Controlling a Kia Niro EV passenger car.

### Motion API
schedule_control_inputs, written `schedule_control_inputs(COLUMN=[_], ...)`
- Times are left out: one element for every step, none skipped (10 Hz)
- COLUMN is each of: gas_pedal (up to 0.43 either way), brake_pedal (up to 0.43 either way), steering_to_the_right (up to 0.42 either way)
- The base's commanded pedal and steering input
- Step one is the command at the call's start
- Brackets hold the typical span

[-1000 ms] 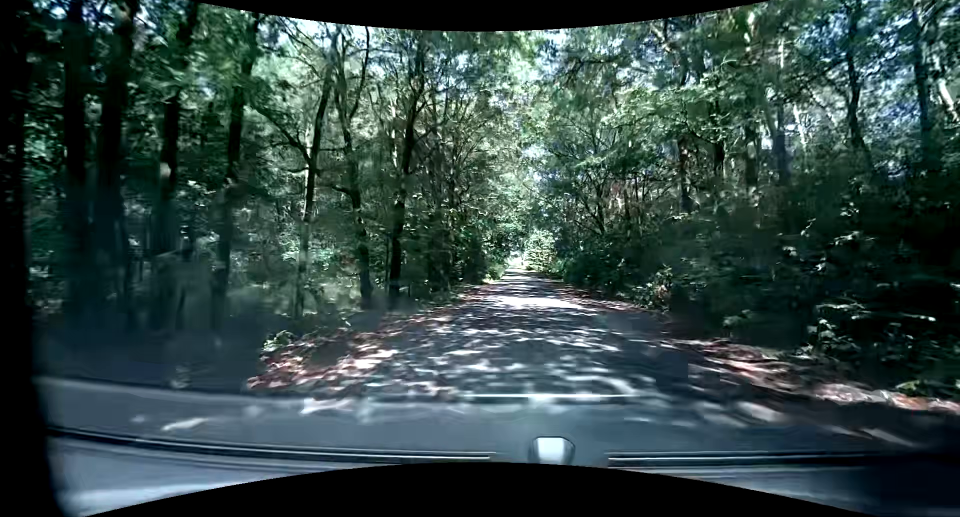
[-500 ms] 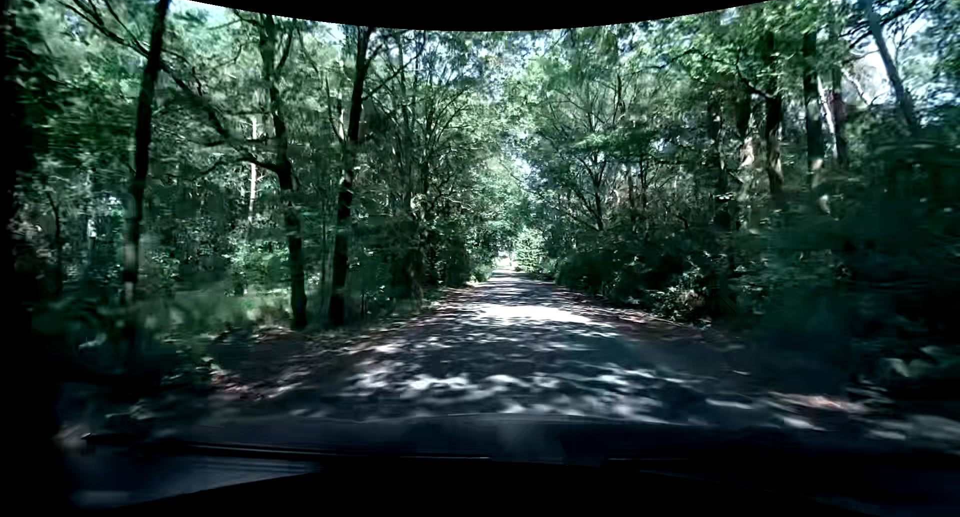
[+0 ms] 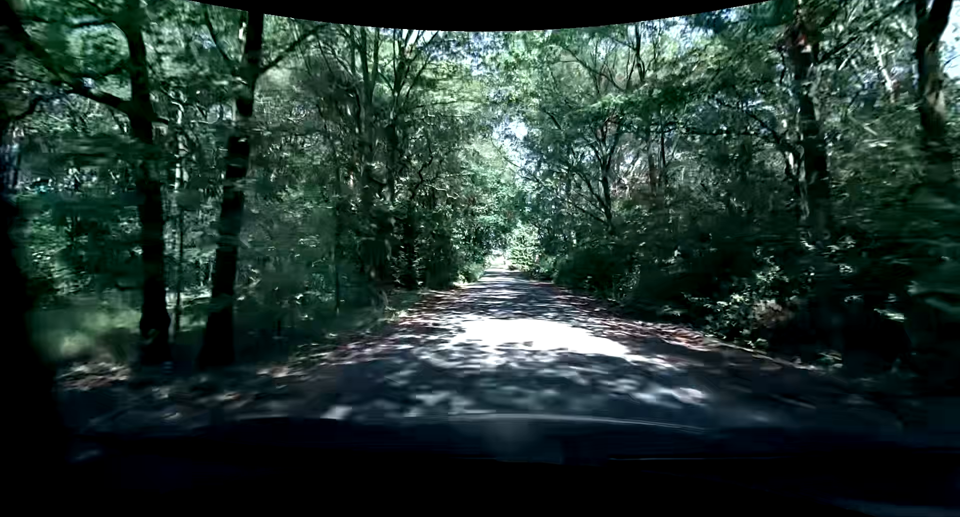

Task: Follow the waypoints while adhering to traffic rules and regulations

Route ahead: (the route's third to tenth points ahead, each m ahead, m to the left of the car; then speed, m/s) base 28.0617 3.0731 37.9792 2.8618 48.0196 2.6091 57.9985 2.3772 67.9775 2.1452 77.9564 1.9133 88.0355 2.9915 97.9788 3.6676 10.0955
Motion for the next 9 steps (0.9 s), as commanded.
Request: schedule_control_inputs(gas_pedal=[0.39,0.39,0.39,0.39,0.37,0.358,0.35,0.339,0.339], brake_pedal=[0.006,0.006,0.006,0.006,0.006,0.006,0.006,0.006,0.006], steering_to_the_right=[0.014,0.014,0.013,0.011,0.007,0.006,0.006,0.004,0.004])
